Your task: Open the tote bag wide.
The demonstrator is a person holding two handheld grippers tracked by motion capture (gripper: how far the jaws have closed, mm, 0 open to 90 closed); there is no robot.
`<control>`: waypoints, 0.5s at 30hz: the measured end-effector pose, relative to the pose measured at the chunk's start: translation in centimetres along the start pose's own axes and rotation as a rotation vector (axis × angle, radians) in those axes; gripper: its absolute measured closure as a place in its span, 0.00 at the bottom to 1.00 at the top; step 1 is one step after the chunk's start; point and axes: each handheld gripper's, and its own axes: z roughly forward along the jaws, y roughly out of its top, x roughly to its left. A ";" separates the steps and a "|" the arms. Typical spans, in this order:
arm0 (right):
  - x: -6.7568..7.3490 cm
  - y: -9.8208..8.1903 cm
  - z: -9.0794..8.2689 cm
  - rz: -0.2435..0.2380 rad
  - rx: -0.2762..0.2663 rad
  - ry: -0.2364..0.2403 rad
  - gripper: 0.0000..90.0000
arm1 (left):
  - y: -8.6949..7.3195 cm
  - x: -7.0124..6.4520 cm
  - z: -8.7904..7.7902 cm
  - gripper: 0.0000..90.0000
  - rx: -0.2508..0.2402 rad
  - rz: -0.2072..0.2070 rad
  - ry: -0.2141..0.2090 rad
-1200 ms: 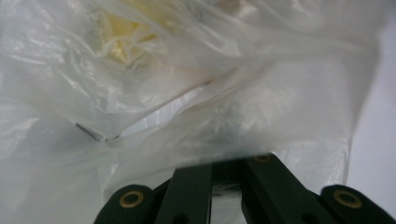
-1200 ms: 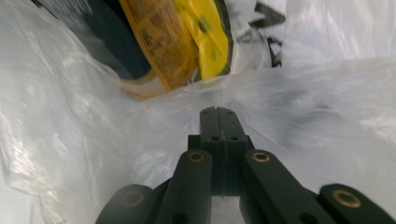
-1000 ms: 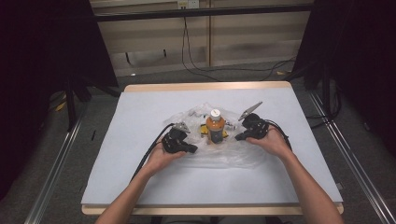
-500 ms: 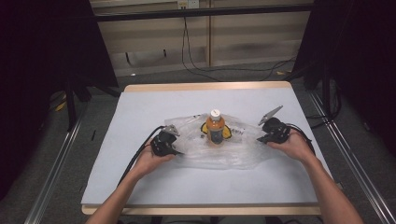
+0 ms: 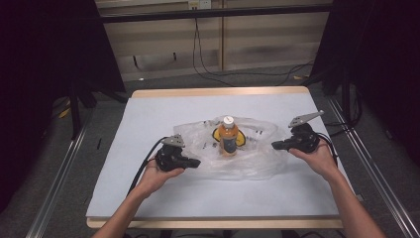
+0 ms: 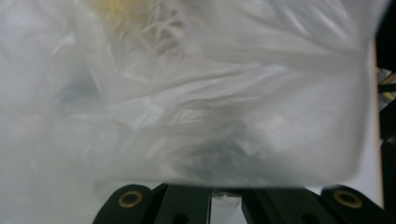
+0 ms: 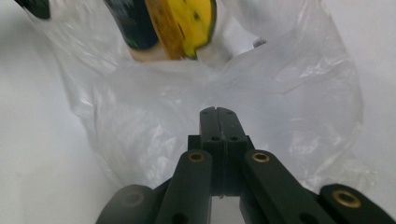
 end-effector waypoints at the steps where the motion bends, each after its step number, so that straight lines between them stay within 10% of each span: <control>1: 0.3 0.1 -0.5 0.004 -0.024 0.011 1.00 | 0.1 -0.3 -0.3 1.00 -0.019 0.008 -0.007; 15: 1.8 3.5 -2.5 -0.044 -0.169 0.028 1.00 | 2.7 -3.8 -3.4 1.00 -0.186 0.075 -0.054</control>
